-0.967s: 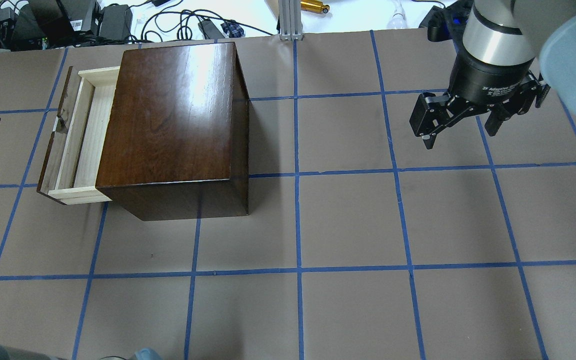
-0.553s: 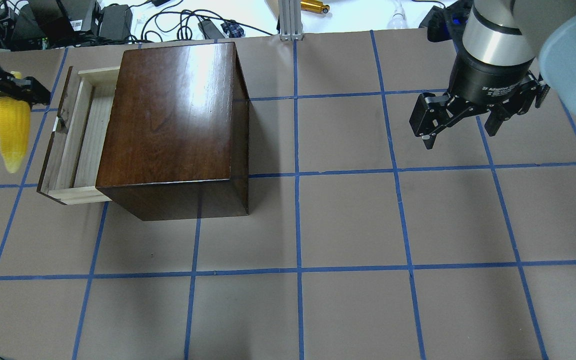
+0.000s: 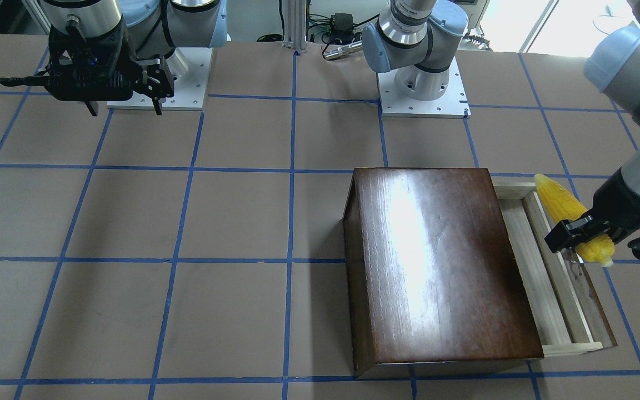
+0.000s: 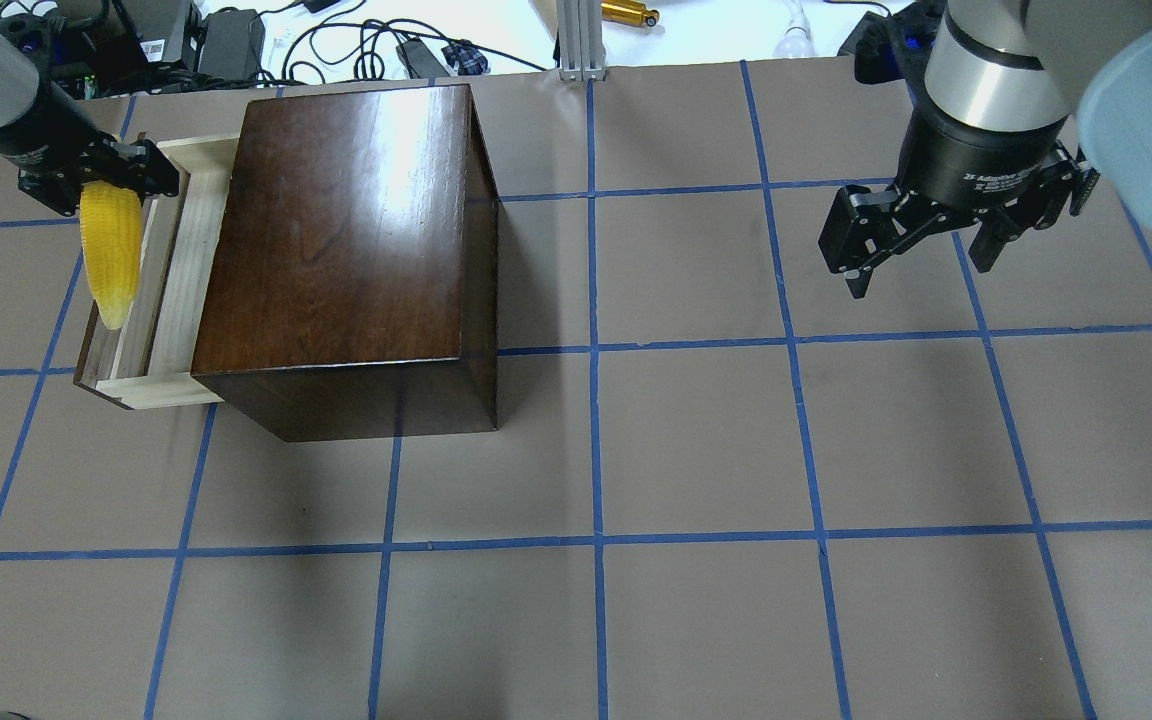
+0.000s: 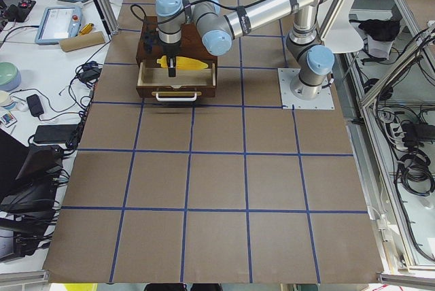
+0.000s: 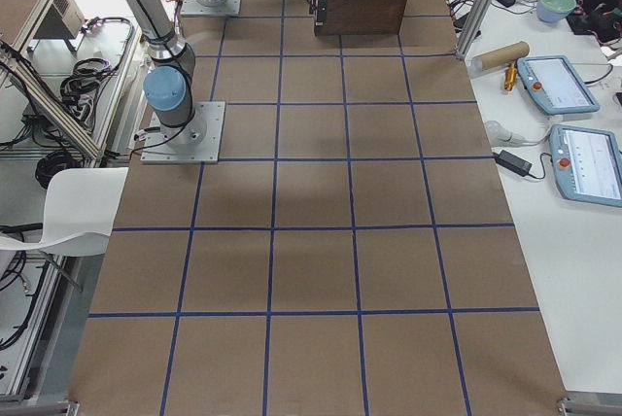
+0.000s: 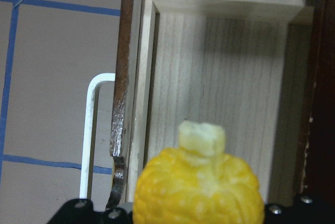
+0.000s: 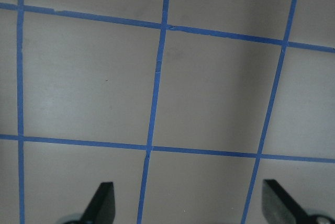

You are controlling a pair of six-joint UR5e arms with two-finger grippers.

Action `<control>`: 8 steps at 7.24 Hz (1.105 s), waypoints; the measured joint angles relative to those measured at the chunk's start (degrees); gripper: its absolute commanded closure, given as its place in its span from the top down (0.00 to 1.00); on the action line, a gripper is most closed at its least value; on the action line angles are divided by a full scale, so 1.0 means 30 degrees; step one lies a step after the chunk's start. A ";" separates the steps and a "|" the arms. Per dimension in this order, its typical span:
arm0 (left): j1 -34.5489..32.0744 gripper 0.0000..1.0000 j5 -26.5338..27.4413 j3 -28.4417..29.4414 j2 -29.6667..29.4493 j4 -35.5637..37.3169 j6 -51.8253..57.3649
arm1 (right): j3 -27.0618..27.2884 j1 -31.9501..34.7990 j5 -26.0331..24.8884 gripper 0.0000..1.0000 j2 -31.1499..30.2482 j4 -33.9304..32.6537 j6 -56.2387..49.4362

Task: Open drawer and put corn inside
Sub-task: 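Lift the corn and carry it over the open drawer, then lower the corn into the drawer and open the left gripper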

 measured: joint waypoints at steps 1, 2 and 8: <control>-0.0018 0.00 0.0003 -0.0052 -0.0308 0.0016 0.0232 | 0.0001 -0.0001 0.0000 1.00 -0.0011 0.0000 0.0000; -0.0025 0.09 0.0004 -0.0087 -0.0694 0.0030 0.0372 | 0.0001 0.0000 0.0000 1.00 -0.0021 0.0000 0.0000; -0.0053 1.00 -0.0023 0.0006 -0.0810 0.0346 0.0451 | 0.0000 -0.0001 -0.0001 1.00 -0.0010 0.0000 0.0000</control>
